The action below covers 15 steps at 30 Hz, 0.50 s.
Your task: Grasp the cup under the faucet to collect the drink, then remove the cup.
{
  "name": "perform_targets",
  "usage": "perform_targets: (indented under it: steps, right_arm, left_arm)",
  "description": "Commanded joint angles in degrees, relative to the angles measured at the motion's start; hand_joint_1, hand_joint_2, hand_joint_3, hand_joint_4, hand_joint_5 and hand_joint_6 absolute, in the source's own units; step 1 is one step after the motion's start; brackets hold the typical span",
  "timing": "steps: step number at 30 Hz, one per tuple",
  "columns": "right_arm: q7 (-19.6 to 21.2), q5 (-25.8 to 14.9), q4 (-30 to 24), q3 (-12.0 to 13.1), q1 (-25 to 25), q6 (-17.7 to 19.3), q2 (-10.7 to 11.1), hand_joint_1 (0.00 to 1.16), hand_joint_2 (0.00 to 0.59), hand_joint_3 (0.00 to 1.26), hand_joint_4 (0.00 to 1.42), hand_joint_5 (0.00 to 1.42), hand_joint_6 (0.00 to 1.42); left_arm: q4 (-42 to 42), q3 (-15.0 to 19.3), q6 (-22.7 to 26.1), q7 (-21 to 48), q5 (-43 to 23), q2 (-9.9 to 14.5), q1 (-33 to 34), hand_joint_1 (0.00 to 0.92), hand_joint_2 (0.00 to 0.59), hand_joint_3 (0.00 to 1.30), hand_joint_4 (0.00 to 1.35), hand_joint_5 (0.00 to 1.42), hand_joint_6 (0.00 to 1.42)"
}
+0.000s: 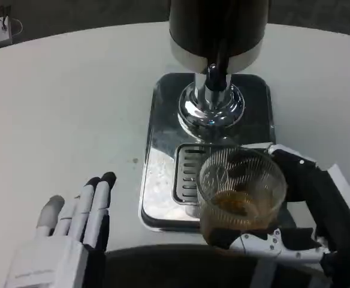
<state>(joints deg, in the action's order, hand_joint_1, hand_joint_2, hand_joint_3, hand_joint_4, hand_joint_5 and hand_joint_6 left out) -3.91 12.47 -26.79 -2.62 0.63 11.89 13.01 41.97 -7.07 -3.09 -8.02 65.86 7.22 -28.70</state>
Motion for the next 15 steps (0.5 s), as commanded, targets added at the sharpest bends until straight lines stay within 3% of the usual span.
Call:
perform_targets:
  steps: [1,7,15]
  right_arm:
    - [-2.77,-2.69,-7.35,1.84,1.41,0.2,1.66,1.16,0.061,0.95,1.01,1.16,1.42]
    - [-6.39,-4.76,-12.46,3.85,2.83,-0.34,4.11,1.16,0.057,0.95,1.01,1.15,1.42]
    - [-8.72,-5.84,-15.48,4.99,5.38,1.21,5.1,1.16,0.057,0.95,1.01,1.15,1.42]
  left_arm:
    - [3.92,-1.72,0.06,1.79,5.95,-0.39,-1.52,0.0,0.036,0.0,0.0,0.04,0.0]
    - [6.32,-2.51,-1.26,2.58,6.56,0.17,-2.46,0.0,0.033,0.0,0.0,0.04,0.0]
    - [8.85,-6.1,-2.67,6.32,9.27,-0.76,-2.01,0.0,0.031,0.0,0.0,0.04,0.0]
